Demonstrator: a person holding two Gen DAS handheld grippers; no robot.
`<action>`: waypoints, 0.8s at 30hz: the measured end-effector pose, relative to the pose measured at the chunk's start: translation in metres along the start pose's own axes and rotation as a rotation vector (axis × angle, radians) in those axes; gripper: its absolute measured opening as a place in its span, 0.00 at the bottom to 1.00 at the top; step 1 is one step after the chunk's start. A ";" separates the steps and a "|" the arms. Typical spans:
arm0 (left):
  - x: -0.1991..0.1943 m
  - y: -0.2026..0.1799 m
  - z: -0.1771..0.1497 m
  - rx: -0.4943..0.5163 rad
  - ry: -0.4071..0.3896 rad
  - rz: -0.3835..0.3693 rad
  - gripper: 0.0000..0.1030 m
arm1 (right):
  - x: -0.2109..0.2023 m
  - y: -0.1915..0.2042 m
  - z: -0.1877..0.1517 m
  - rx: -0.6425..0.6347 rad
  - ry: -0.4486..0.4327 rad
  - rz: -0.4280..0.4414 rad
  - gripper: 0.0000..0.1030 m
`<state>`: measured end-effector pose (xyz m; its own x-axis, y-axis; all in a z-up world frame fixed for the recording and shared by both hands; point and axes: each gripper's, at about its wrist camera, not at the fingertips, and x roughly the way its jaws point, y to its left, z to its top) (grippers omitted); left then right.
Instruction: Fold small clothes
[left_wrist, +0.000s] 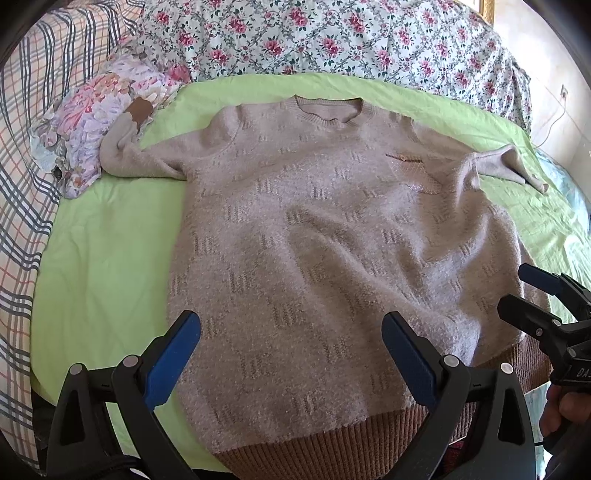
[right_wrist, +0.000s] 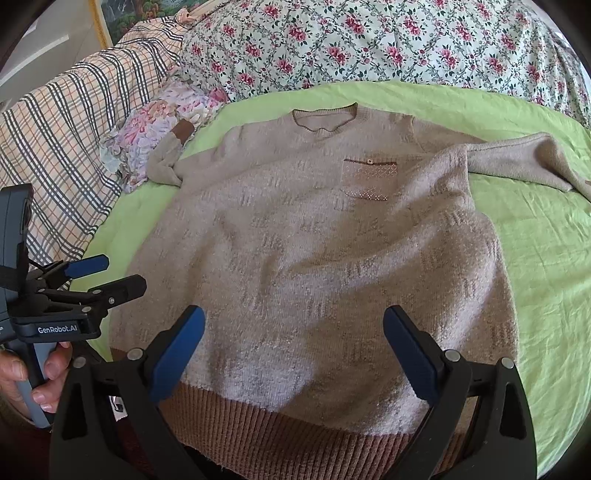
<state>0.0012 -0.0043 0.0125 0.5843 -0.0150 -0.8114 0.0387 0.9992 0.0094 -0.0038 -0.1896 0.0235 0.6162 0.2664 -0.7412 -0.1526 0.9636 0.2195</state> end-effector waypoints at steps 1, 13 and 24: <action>0.000 0.000 0.000 0.001 0.000 0.001 0.96 | 0.000 0.000 0.000 0.000 0.000 0.001 0.95; 0.011 -0.003 0.012 0.026 -0.020 -0.022 0.96 | 0.002 -0.029 0.008 0.070 -0.001 -0.018 0.95; 0.033 -0.009 0.046 0.035 0.015 -0.030 0.96 | -0.026 -0.126 0.040 0.306 -0.046 -0.065 0.94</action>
<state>0.0580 -0.0151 0.0125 0.5699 -0.0438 -0.8205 0.0844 0.9964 0.0054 0.0302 -0.3192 0.0410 0.6521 0.1964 -0.7322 0.1235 0.9254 0.3583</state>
